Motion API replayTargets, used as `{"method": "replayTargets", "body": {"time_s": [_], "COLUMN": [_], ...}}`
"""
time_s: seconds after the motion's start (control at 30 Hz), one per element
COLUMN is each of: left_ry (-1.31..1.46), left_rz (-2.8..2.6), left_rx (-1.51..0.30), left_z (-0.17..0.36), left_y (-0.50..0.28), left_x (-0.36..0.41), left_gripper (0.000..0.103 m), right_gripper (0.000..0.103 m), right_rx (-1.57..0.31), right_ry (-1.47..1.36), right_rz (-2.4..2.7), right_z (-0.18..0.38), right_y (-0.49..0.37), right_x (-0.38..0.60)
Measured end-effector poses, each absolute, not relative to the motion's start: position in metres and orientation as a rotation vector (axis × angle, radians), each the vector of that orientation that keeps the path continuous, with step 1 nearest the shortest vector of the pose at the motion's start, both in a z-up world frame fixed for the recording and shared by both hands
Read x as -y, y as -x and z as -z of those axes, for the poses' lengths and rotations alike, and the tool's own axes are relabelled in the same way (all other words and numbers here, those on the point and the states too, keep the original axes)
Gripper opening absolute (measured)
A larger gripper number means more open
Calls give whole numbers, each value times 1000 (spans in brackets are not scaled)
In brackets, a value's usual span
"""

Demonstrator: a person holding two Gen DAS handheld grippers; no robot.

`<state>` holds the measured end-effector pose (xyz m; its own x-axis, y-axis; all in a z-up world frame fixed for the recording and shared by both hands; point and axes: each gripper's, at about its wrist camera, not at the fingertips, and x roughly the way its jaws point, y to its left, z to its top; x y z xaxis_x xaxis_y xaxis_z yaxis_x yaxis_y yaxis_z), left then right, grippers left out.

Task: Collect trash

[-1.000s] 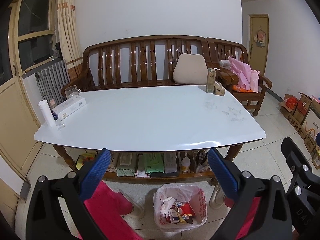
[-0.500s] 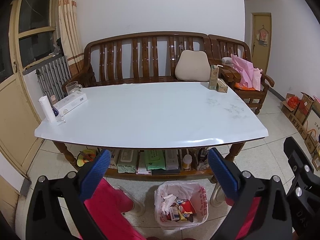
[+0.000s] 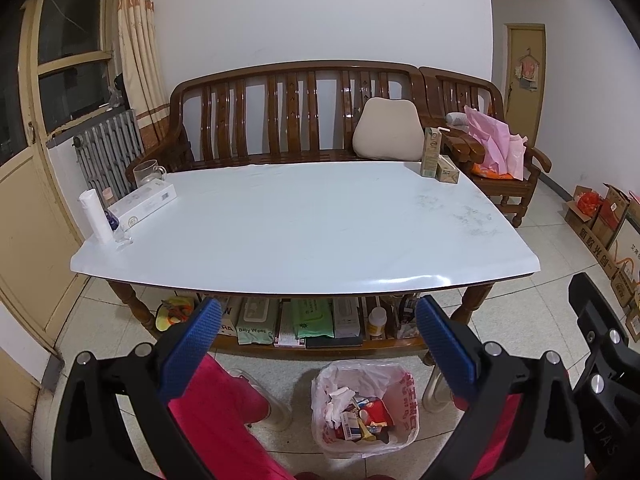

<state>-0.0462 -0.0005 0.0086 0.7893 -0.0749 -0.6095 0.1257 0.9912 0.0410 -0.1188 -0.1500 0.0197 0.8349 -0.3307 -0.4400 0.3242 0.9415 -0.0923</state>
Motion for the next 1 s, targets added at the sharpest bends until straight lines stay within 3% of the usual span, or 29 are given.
{"method": "replayTargets", "body": {"time_s": [1.0], "left_ry": [-72], "left_rz": [85], "left_rx": [-679], "left_z": [-5], "left_y": [39], "left_x": [-7], "left_gripper": [95], "right_gripper": [96], "right_rx": [-485], "right_ry": [9], "right_rz": [318], "right_z": [-15], "right_y": [113], "right_x": [157]}}
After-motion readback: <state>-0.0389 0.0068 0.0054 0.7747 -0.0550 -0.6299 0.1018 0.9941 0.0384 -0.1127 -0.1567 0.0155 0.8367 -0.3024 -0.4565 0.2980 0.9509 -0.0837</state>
